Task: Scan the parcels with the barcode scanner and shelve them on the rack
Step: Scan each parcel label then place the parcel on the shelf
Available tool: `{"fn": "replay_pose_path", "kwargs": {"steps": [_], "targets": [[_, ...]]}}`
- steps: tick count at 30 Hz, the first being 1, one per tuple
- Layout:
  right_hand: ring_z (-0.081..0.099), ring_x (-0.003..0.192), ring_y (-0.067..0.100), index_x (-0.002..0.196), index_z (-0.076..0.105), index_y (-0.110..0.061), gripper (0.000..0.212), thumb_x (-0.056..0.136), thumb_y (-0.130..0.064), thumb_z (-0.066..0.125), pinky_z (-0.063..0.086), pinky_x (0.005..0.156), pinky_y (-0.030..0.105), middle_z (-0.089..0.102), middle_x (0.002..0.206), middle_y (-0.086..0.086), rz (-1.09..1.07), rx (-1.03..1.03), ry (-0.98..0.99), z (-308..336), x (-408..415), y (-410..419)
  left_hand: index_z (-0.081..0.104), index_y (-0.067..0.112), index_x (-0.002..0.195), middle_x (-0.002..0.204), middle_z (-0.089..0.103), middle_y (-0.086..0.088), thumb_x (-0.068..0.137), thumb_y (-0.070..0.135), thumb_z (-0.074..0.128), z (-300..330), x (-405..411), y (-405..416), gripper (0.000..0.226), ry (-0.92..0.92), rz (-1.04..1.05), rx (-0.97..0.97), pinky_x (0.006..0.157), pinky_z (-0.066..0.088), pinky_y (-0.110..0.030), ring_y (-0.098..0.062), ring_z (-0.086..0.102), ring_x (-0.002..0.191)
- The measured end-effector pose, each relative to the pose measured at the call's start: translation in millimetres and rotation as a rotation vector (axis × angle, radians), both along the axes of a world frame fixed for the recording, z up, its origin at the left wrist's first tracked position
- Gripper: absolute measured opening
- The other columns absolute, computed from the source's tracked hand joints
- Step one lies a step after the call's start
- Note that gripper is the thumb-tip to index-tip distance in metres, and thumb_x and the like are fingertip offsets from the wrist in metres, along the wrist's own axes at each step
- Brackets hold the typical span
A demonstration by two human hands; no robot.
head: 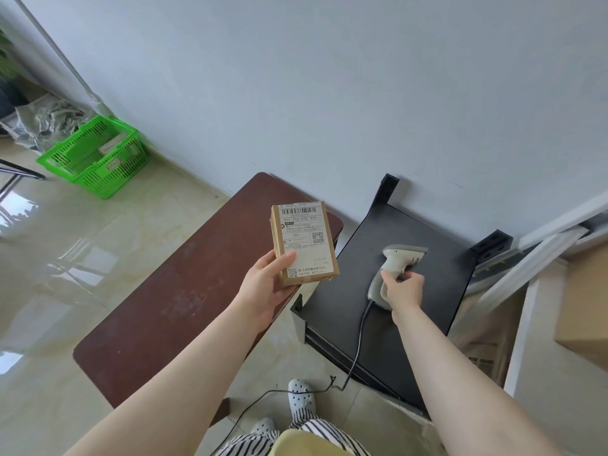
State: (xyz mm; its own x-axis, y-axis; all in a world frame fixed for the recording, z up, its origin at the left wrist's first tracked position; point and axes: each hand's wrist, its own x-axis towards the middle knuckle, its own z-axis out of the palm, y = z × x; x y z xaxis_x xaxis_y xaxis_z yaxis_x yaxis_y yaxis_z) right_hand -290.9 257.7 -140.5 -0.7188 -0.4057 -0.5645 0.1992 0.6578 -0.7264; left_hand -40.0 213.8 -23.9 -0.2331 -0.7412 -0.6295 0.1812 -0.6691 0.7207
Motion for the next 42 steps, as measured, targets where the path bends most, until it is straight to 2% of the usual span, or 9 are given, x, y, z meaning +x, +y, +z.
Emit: {"fn": "replay_pose_path", "kwargs": {"steps": [5, 9, 13, 15, 18, 26, 32, 37, 42], "targets": [[0.052, 0.119, 0.031, 0.130, 0.049, -0.009, 0.054, 0.087, -0.034, 0.071, 0.044, 0.096, 0.039, 0.056, 0.129, 0.010, 0.009, -0.013, 0.183, 37, 11, -2, 0.059, 0.020, 0.135, 0.115, 0.076, 0.000, 0.098, 0.022, 0.062, 11, 3, 7, 0.037, -0.001, -0.026, -0.026, 0.070, 0.059, -0.025, -0.014, 0.076, 0.095], [0.055, 0.101, 0.014, 0.118, 0.056, -0.014, 0.033, 0.097, -0.039, 0.061, 0.046, 0.084, 0.031, 0.059, 0.112, 0.002, 0.209, -0.340, -0.081, 88, 55, 10, 0.061, 0.022, 0.130, 0.111, 0.077, 0.002, 0.099, 0.023, 0.061, 18, 9, 23, 0.032, 0.016, -0.087, -0.064, 0.080, 0.055, -0.029, -0.013, 0.076, 0.093], [0.066, 0.110, 0.016, 0.128, 0.061, -0.019, 0.057, 0.090, -0.061, 0.059, 0.053, 0.098, 0.037, 0.072, 0.117, -0.001, 0.473, -0.388, -0.261, 112, 98, 52, 0.065, 0.025, 0.125, 0.106, 0.078, 0.004, 0.098, 0.025, 0.061, 23, 21, 53, 0.026, 0.007, -0.165, -0.124, 0.081, 0.053, -0.029, -0.010, 0.075, 0.091], [0.067, 0.108, 0.014, 0.126, 0.062, -0.023, 0.044, 0.095, -0.053, 0.056, 0.053, 0.097, 0.035, 0.074, 0.113, -0.004, 0.503, -0.397, -0.286, 119, 114, 79, 0.066, 0.023, 0.127, 0.111, 0.077, 0.001, 0.098, 0.027, 0.062, 24, 33, 70, 0.030, -0.001, -0.212, -0.160, 0.093, 0.054, -0.034, -0.015, 0.074, 0.101], [0.067, 0.108, 0.016, 0.122, 0.064, -0.024, 0.036, 0.095, -0.048, 0.057, 0.054, 0.097, 0.036, 0.075, 0.110, -0.004, 0.472, -0.394, -0.311, 124, 136, 125, 0.067, 0.022, 0.127, 0.112, 0.077, 0.000, 0.097, 0.030, 0.063, 21, 53, 103, 0.031, 0.013, -0.270, -0.152, 0.100, 0.049, -0.036, -0.019, 0.069, 0.109], [0.066, 0.111, 0.021, 0.123, 0.066, -0.019, 0.038, 0.097, -0.045, 0.057, 0.055, 0.096, 0.039, 0.074, 0.114, 0.001, 0.337, -0.307, -0.308, 118, 172, 248, 0.069, 0.023, 0.105, 0.077, 0.077, 0.014, 0.099, 0.028, 0.060, 9, 78, 204, 0.011, 0.020, -0.401, -0.029, 0.088, 0.048, -0.026, -0.001, 0.071, 0.072], [0.066, 0.090, 0.016, 0.103, 0.070, -0.023, 0.020, 0.097, -0.039, 0.060, 0.055, 0.089, 0.036, 0.076, 0.089, -0.007, 0.232, -0.316, -0.333, 121, 161, 312, 0.070, 0.022, 0.108, 0.080, 0.078, 0.011, 0.096, 0.033, 0.065, 7, 58, 252, 0.018, -0.009, -0.492, -0.007, 0.083, 0.046, -0.026, -0.009, 0.067, 0.086], [0.061, 0.096, 0.024, 0.107, 0.068, -0.018, 0.026, 0.094, -0.039, 0.062, 0.053, 0.097, 0.043, 0.071, 0.102, 0.005, 0.205, -0.322, -0.356, 121, 132, 359, 0.071, 0.020, 0.113, 0.093, 0.078, 0.004, 0.095, 0.035, 0.065, 4, 28, 287, 0.024, -0.027, -0.570, -0.033, 0.086, 0.047, -0.029, -0.015, 0.068, 0.093], [0.065, 0.089, 0.019, 0.105, 0.068, -0.022, 0.019, 0.093, -0.036, 0.063, 0.051, 0.097, 0.043, 0.074, 0.094, -0.003, 0.209, -0.312, -0.394, 110, 87, 416, 0.071, 0.019, 0.109, 0.085, 0.078, 0.006, 0.095, 0.035, 0.065, -11, -14, 339, 0.021, -0.075, -0.640, -0.010, 0.094, 0.048, -0.032, -0.015, 0.067, 0.089]]}}
